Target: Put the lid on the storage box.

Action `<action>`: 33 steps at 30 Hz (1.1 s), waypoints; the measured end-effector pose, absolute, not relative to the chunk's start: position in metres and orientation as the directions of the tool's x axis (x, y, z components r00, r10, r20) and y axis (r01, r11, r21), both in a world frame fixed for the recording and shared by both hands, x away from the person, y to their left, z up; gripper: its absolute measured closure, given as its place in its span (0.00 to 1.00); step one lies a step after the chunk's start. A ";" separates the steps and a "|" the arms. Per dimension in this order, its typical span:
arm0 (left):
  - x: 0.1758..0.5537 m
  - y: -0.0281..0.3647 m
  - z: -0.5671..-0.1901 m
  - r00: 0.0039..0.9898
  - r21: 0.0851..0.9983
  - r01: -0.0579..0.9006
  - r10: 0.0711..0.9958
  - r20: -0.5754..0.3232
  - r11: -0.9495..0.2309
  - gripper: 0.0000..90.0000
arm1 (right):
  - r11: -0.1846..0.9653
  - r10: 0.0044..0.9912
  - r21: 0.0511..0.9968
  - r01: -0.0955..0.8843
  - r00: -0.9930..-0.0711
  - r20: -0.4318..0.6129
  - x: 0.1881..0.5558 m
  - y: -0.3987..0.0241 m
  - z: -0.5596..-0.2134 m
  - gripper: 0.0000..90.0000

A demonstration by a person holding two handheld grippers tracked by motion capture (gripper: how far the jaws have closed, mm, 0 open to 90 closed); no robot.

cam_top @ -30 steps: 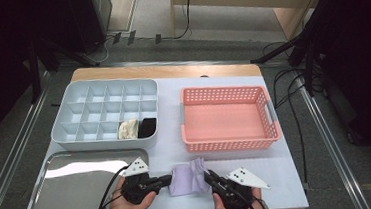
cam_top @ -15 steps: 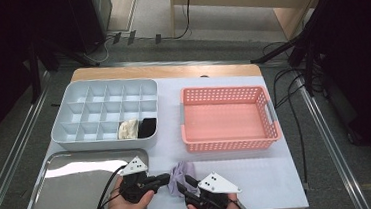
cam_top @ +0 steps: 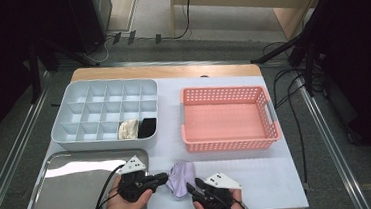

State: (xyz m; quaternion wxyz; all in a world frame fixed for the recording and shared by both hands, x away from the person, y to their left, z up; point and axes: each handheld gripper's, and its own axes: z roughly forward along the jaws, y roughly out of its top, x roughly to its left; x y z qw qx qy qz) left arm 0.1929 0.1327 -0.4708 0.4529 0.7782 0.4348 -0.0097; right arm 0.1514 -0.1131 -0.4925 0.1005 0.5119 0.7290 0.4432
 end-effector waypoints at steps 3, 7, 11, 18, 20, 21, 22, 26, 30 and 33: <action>0.193 0.132 -0.471 0.624 0.696 0.685 0.666 -0.408 -0.215 0.96 | 0.073 0.825 0.741 0.668 -0.458 0.331 0.154 -0.116 -0.493 0.89; 0.193 0.133 -0.469 0.622 0.700 0.684 0.663 -0.415 -0.204 0.95 | 0.079 0.829 0.750 0.657 -0.461 0.317 0.155 -0.122 -0.490 0.93; 0.194 0.136 -0.468 0.618 0.704 0.683 0.666 -0.417 -0.194 0.93 | 0.072 0.849 0.754 0.653 -0.437 0.297 0.155 -0.136 -0.488 0.92; 0.194 0.136 -0.468 0.619 0.709 0.680 0.665 -0.417 -0.189 0.91 | 0.039 0.895 0.824 0.566 -0.387 0.223 0.153 -0.150 -0.478 0.87; 0.194 0.137 -0.468 0.619 0.709 0.681 0.664 -0.420 -0.186 0.91 | 0.035 0.891 0.834 0.551 -0.395 0.225 0.153 -0.145 -0.475 0.92; 0.195 0.138 -0.467 0.621 0.711 0.678 0.662 -0.419 -0.186 0.90 | 0.040 0.885 0.838 0.544 -0.409 0.223 0.153 -0.141 -0.474 0.93; 0.195 0.138 -0.467 0.619 0.714 0.677 0.665 -0.418 -0.182 0.90 | 0.051 0.884 0.839 0.541 -0.416 0.214 0.154 -0.137 -0.474 0.95; 0.194 0.137 -0.467 0.619 0.713 0.678 0.661 -0.424 -0.178 0.90 | 0.099 0.868 0.823 0.559 -0.453 0.204 0.158 -0.119 -0.481 0.96; 0.194 0.137 -0.467 0.618 0.712 0.680 0.660 -0.427 -0.176 0.89 | 0.145 0.850 0.804 0.576 -0.489 0.197 0.155 -0.107 -0.489 0.97; 0.195 0.134 -0.467 0.621 0.712 0.680 0.653 -0.434 -0.173 0.87 | 0.143 0.846 0.803 0.579 -0.492 0.205 0.152 -0.103 -0.492 0.98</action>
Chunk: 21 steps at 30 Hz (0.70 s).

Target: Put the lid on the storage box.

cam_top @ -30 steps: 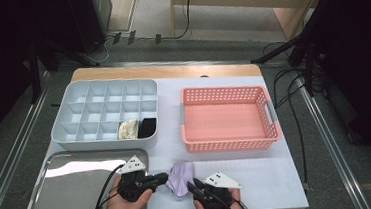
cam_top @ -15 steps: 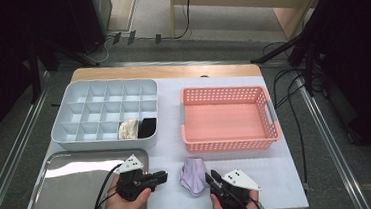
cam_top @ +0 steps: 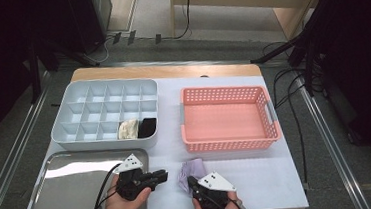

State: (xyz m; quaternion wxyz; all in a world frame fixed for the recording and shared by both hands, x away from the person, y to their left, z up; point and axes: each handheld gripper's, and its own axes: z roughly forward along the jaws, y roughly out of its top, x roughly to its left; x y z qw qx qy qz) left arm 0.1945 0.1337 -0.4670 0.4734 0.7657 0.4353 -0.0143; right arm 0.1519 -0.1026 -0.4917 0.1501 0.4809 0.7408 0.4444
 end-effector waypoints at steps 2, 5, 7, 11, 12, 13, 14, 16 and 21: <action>0.195 0.130 -0.467 0.629 0.710 0.681 0.641 -0.440 -0.180 0.83 | 0.142 0.845 0.802 0.580 -0.493 0.207 0.152 -0.103 -0.491 0.98; 0.194 0.121 -0.466 0.631 0.709 0.680 0.642 -0.436 -0.188 0.71 | 0.133 0.842 0.803 0.581 -0.493 0.217 0.152 -0.106 -0.490 0.93; 0.194 0.117 -0.467 0.629 0.712 0.677 0.649 -0.428 -0.187 0.64 | 0.116 0.844 0.810 0.575 -0.487 0.224 0.150 -0.111 -0.487 0.91; 0.196 0.111 -0.468 0.628 0.713 0.676 0.652 -0.424 -0.187 0.56 | 0.073 0.866 0.826 0.559 -0.446 0.226 0.147 -0.130 -0.479 0.88; 0.196 0.110 -0.468 0.627 0.713 0.676 0.652 -0.426 -0.185 0.55 | 0.053 0.875 0.825 0.563 -0.425 0.234 0.147 -0.136 -0.479 0.86; 0.196 0.109 -0.468 0.627 0.716 0.674 0.654 -0.424 -0.182 0.53 | 0.030 0.882 0.821 0.570 -0.402 0.246 0.147 -0.142 -0.479 0.84; 0.196 0.108 -0.467 0.629 0.722 0.668 0.654 -0.420 -0.178 0.51 | 0.016 0.885 0.817 0.576 -0.389 0.257 0.148 -0.147 -0.481 0.80; 0.195 0.105 -0.467 0.637 0.730 0.660 0.647 -0.419 -0.177 0.49 | 0.006 0.890 0.797 0.603 -0.367 0.270 0.151 -0.152 -0.486 0.73; 0.195 0.093 -0.470 0.650 0.728 0.654 0.642 -0.405 -0.203 0.46 | 0.003 0.890 0.764 0.645 -0.349 0.291 0.152 -0.147 -0.496 0.75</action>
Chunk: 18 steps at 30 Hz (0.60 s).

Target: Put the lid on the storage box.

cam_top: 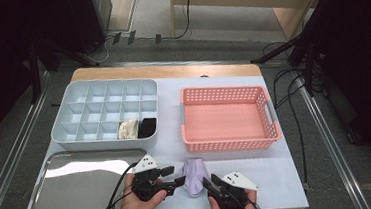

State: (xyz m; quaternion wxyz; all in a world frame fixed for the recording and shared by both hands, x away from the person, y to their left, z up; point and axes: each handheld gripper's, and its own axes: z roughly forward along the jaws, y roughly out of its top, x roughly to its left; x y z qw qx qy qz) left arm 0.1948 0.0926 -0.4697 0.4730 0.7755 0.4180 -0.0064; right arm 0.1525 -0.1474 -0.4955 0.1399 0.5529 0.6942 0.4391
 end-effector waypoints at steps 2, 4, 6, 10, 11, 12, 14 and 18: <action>0.195 0.087 -0.472 0.650 0.717 0.657 0.656 -0.382 -0.233 0.49 | 0.000 0.883 0.758 0.652 -0.356 0.306 0.152 -0.145 -0.495 0.81; 0.195 0.083 -0.473 0.652 0.700 0.661 0.670 -0.356 -0.271 0.58 | 0.020 0.883 0.773 0.634 -0.375 0.284 0.151 -0.143 -0.495 0.85; 0.194 0.082 -0.473 0.650 0.690 0.668 0.670 -0.358 -0.279 0.67 | 0.025 0.878 0.774 0.633 -0.384 0.286 0.148 -0.141 -0.492 0.88; 0.193 0.082 -0.471 0.661 0.687 0.661 0.667 -0.343 -0.302 0.83 | 0.013 0.870 0.779 0.627 -0.392 0.300 0.148 -0.141 -0.491 0.91; 0.193 0.083 -0.471 0.666 0.691 0.655 0.666 -0.337 -0.305 0.85 | 0.013 0.867 0.783 0.622 -0.398 0.302 0.148 -0.141 -0.491 0.92; 0.192 0.084 -0.470 0.669 0.693 0.652 0.663 -0.337 -0.306 0.87 | 0.007 0.865 0.780 0.625 -0.396 0.309 0.148 -0.140 -0.490 0.92; 0.192 0.087 -0.468 0.668 0.705 0.645 0.666 -0.332 -0.296 0.87 | 0.006 0.860 0.784 0.621 -0.403 0.312 0.149 -0.139 -0.490 0.92; 0.189 0.095 -0.464 0.664 0.711 0.644 0.669 -0.334 -0.284 0.87 | 0.011 0.850 0.791 0.611 -0.422 0.314 0.148 -0.134 -0.488 0.92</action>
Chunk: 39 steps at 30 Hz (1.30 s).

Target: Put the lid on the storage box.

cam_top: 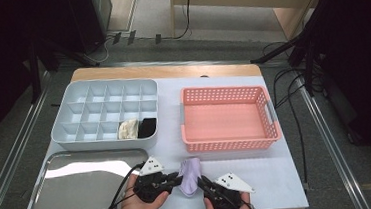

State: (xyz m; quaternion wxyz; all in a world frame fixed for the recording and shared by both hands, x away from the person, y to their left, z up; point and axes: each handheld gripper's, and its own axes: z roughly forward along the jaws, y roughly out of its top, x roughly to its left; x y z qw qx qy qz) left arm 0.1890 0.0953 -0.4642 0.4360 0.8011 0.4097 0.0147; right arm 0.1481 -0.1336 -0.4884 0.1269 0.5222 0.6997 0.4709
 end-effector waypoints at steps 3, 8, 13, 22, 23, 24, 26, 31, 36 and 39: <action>0.191 0.100 -0.468 0.651 0.695 0.661 0.678 -0.343 -0.283 0.82 | 0.023 0.849 0.786 0.618 -0.427 0.311 0.149 -0.131 -0.490 0.89; 0.191 0.102 -0.464 0.647 0.724 0.645 0.680 -0.346 -0.245 0.67 | -0.016 0.865 0.796 0.605 -0.392 0.315 0.146 -0.137 -0.486 0.73; 0.189 0.101 -0.456 0.652 0.759 0.614 0.680 -0.336 -0.214 0.68 | -0.059 0.871 0.772 0.633 -0.345 0.350 0.143 -0.144 -0.487 0.69; 0.182 0.083 -0.457 0.723 0.767 0.564 0.633 -0.277 -0.308 1.00 | -0.022 0.856 0.724 0.689 -0.361 0.370 0.146 -0.134 -0.492 0.89; 0.181 0.082 -0.456 0.729 0.778 0.549 0.631 -0.267 -0.306 1.00 | -0.024 0.854 0.726 0.687 -0.364 0.373 0.147 -0.134 -0.492 0.90; 0.179 0.081 -0.454 0.731 0.784 0.541 0.631 -0.259 -0.305 1.00 | -0.025 0.853 0.727 0.686 -0.365 0.374 0.147 -0.135 -0.491 0.91; 0.178 0.080 -0.451 0.737 0.795 0.527 0.627 -0.252 -0.301 1.00 | -0.025 0.852 0.735 0.678 -0.370 0.370 0.147 -0.136 -0.489 0.92; 0.182 0.083 -0.447 0.715 0.798 0.541 0.645 -0.270 -0.266 1.00 | -0.024 0.853 0.738 0.674 -0.371 0.367 0.145 -0.135 -0.487 0.92; 0.189 0.100 -0.445 0.666 0.779 0.583 0.686 -0.294 -0.232 0.93 | -0.029 0.858 0.740 0.672 -0.363 0.364 0.147 -0.140 -0.487 0.92; 0.190 0.101 -0.451 0.656 0.763 0.607 0.683 -0.322 -0.222 0.93 | -0.030 0.859 0.739 0.673 -0.361 0.363 0.148 -0.141 -0.487 0.92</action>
